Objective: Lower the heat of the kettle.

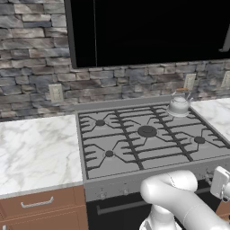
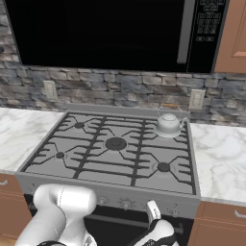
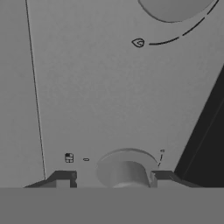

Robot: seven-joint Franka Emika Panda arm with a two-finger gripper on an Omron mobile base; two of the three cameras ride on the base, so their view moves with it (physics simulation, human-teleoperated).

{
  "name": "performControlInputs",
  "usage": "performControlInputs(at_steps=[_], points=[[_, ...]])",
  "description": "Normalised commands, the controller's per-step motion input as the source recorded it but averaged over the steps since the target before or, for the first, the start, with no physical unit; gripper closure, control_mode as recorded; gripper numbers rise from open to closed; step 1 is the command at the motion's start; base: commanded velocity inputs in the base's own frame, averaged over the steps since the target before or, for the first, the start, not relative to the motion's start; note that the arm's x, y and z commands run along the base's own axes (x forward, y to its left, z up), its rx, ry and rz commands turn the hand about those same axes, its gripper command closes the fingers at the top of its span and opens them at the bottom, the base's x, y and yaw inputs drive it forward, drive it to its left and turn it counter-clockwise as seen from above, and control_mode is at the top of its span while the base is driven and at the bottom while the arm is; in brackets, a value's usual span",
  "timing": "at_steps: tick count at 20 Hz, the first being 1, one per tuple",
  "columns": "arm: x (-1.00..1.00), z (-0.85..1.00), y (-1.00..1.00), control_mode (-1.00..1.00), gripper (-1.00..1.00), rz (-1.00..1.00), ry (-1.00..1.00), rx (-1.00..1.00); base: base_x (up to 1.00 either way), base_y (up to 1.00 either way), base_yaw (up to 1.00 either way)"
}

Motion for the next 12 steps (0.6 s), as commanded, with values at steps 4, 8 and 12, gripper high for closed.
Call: performControlInputs(at_steps=[4, 8, 12], points=[[0.21, 0.00, 0.20, -1.00, 1.00, 0.00, 0.00, 0.00, 0.00, 0.00, 0.00], [0.16, 0.00, 0.19, -1.00, 1.00, 0.00, 0.00, 0.00, 0.00, 0.00, 0.00], [0.03, 0.00, 0.06, -1.00, 1.00, 0.00, -0.03, 0.02, 0.00, 0.00, 0.00]])
